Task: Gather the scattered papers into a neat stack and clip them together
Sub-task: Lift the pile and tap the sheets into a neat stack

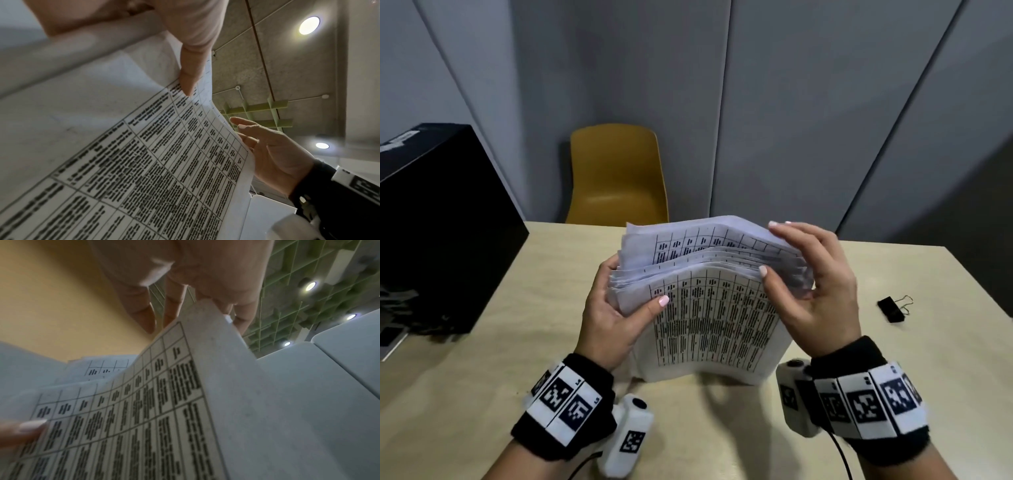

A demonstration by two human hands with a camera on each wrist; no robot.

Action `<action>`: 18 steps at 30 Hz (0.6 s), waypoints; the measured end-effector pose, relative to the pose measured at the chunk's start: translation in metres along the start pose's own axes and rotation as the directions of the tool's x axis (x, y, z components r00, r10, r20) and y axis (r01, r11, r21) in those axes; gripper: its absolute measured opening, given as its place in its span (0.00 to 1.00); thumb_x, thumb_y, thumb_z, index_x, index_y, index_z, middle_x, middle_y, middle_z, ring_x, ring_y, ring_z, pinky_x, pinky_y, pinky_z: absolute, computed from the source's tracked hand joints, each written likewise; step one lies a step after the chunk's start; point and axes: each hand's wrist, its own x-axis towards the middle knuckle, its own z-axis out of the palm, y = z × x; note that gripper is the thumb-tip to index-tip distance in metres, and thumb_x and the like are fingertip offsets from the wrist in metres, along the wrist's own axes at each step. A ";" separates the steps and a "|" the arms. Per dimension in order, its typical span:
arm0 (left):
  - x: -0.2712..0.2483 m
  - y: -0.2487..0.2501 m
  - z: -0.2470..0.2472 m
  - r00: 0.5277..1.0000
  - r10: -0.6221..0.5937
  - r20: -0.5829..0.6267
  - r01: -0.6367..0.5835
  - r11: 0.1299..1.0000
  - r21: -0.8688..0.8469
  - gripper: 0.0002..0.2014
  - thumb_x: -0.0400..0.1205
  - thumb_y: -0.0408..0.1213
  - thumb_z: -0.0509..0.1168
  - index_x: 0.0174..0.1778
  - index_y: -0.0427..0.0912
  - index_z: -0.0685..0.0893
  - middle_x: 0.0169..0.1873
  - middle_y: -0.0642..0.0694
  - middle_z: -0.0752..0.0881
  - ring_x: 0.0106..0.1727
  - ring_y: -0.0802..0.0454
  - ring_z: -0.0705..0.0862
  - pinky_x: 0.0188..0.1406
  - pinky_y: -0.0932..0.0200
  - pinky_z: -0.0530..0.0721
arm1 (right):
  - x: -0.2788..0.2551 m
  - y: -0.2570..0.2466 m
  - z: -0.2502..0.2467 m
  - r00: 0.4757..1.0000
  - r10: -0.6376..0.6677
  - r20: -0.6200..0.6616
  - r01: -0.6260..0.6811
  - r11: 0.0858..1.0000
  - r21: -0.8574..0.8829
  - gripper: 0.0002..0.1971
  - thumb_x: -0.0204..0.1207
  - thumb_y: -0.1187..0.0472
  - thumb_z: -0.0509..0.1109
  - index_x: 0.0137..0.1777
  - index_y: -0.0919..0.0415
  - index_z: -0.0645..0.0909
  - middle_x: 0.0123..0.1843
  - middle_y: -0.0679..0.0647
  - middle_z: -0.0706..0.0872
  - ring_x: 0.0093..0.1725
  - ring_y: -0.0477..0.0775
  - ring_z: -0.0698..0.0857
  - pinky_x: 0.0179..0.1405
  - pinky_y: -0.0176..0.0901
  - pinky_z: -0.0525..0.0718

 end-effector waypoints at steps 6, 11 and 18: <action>0.002 -0.006 -0.003 1.000 0.005 0.011 -0.005 1.000 0.017 0.22 0.69 0.18 0.71 0.56 0.40 0.79 0.40 0.64 0.91 0.43 0.65 0.89 0.42 0.72 0.84 | -0.008 0.004 0.008 0.988 -0.005 0.153 0.022 0.994 -0.109 0.27 0.63 0.49 0.73 0.65 0.47 0.79 0.67 0.56 0.75 0.65 0.52 0.74 0.69 0.47 0.74; 0.002 -0.014 -0.013 0.999 -0.036 0.032 0.036 0.999 0.015 0.11 0.69 0.29 0.74 0.47 0.39 0.84 0.37 0.56 0.92 0.40 0.58 0.89 0.37 0.67 0.86 | -0.015 0.038 0.002 0.943 0.302 0.137 -0.329 0.902 0.278 0.63 0.45 0.43 0.83 0.78 0.33 0.46 0.76 0.45 0.64 0.75 0.40 0.68 0.71 0.39 0.70; 0.007 -0.023 -0.019 0.985 -0.141 0.097 0.145 0.989 -0.041 0.27 0.63 0.40 0.79 0.56 0.38 0.83 0.48 0.42 0.89 0.52 0.45 0.88 0.39 0.66 0.86 | -0.021 0.075 0.019 0.810 0.434 0.394 -0.583 0.669 0.461 0.36 0.53 0.67 0.84 0.63 0.54 0.78 0.55 0.53 0.89 0.53 0.46 0.88 0.55 0.48 0.87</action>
